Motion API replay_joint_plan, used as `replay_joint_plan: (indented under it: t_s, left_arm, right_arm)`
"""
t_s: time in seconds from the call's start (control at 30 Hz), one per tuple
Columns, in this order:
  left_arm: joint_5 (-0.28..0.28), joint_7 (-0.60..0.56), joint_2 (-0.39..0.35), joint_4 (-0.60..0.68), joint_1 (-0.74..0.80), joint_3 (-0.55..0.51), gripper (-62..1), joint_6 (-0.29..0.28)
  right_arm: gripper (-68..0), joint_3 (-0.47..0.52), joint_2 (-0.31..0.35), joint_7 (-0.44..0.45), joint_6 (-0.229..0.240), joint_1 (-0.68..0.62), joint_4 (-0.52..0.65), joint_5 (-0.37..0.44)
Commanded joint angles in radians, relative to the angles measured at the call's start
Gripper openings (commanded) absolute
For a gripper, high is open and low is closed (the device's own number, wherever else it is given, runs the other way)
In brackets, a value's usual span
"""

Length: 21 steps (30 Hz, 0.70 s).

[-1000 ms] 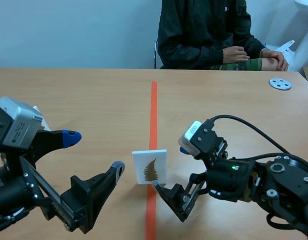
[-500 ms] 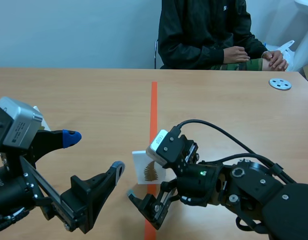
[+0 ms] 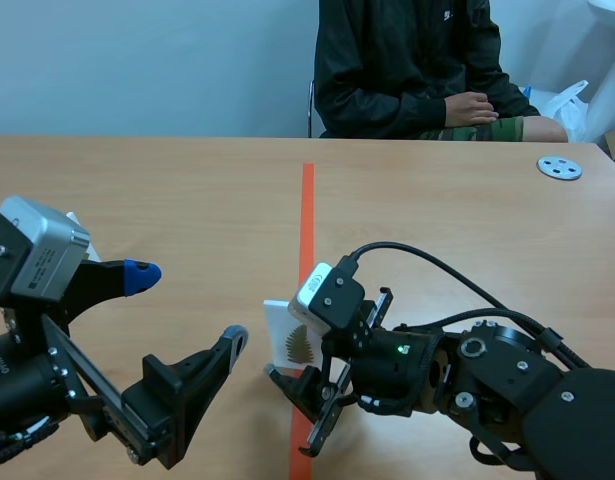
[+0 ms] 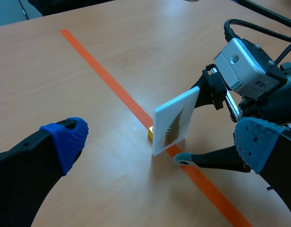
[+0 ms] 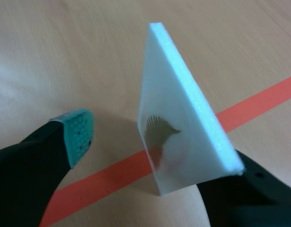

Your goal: Sort the leaf by its shape. The table is split by an orange tape line. A compound leaf with several leaflets goes to the left side, a simple leaf with one blade goes to the right side. Return to the home posture when a red brick is placed on the table.

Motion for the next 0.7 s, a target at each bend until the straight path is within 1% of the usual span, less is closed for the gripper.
replay_joint_plan:
  t_s: [0.0, 0.13, 0.33, 0.5, 0.67]
  left_arm:
    - [-0.006, -0.014, -0.006, 0.014, -0.001, -0.008, 1.4, 0.000]
    - [-0.007, -0.014, -0.006, 0.014, -0.001, -0.008, 1.4, 0.000]
    - [-0.007, -0.014, -0.006, 0.014, -0.001, -0.008, 1.4, 0.000]
    - [-0.007, -0.014, -0.006, 0.014, -0.001, -0.008, 1.4, 0.000]
    - [-0.007, -0.014, -0.006, 0.014, -0.001, -0.008, 1.4, 0.000]
  right_arm:
    - [-40.6, 0.002, 0.011, 0.010, 0.000, 0.011, 0.014, 0.006]
    - [-45.1, 0.002, 0.013, 0.008, -0.001, 0.006, 0.014, 0.006]
    - [-55.8, 0.002, 0.014, 0.002, -0.001, 0.006, 0.014, 0.006]
    - [-66.1, 0.005, 0.014, 0.007, 0.000, 0.006, 0.014, 0.007]
    - [-66.2, 0.031, 0.019, 0.021, 0.000, 0.006, 0.031, 0.007]
